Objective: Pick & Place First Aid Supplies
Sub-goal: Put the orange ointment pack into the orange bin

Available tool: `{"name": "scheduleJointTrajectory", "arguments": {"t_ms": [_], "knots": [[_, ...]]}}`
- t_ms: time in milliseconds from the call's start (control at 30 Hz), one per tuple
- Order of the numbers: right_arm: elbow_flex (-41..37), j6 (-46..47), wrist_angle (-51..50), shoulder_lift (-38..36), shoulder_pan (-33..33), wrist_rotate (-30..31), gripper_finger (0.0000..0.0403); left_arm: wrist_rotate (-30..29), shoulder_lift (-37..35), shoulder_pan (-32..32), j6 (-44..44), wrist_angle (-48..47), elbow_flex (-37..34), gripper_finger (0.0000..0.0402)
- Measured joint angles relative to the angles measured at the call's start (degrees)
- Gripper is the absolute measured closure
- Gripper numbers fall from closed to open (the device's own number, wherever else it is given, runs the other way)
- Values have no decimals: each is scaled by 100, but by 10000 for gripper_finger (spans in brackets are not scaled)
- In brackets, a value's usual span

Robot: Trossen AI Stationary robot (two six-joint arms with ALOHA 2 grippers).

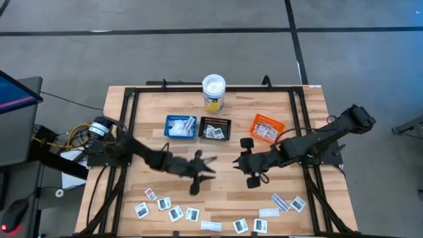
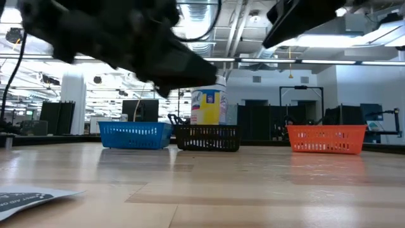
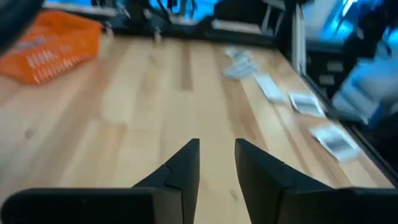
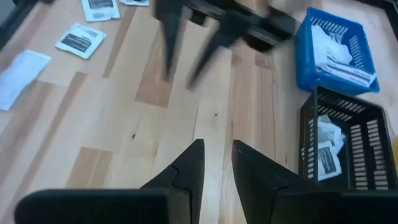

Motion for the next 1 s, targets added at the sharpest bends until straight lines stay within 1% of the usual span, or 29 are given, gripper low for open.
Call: {"name": "scheduleJointTrajectory", "arguments": {"t_ms": [67, 167, 200, 267, 333, 367, 467, 533, 600, 700, 767, 900, 1000], "knots": [[0, 188, -77, -105, 47, 2, 327, -303, -143, -359, -22, -385, 2, 294], [0, 347, -164, -169, 60, 0, 327, -1007, -612, -866, -472, -1654, 1, 282], [0, 347, -167, -169, 58, 1, 327, -1239, -837, -1008, -753, -2171, -1, 276], [0, 353, -226, -165, 58, 2, 327, -1522, -1319, -1242, -1521, -3207, -1, 267], [2, 361, -213, -90, 49, 1, 327, -1538, -1832, -1434, -2469, -4043, -1, 259], [1, 362, -252, -65, 45, -1, 327, -1461, -2068, -1514, -2964, -4378, 0, 257], [13, 361, -246, 15, 1, 2, 327, -920, -2700, -1681, -4390, -5407, 1, 257], [-6, 363, -415, 60, -19, -23, 327, -574, -2995, -1756, -5225, -6093, 1, 260], [2, 363, -370, 128, -55, -111, 327, -340, -3144, -1866, -5885, -6837, 1, 265], [0, 365, -532, 133, -82, -136, 327, 50, -3077, -2025, -6606, -7736, -1, 270], [0, 365, -616, 133, -81, -134, 327, 456, -2902, -2132, -6942, -8008, -3, 273], [0, 365, -628, 133, -80, -134, 327, 1390, -2522, -2315, -7327, -8356, -3, 277], [0, 365, -622, 133, -80, -133, 327, 1530, -2247, -2395, -7598, -8518, -6, 277]]}}
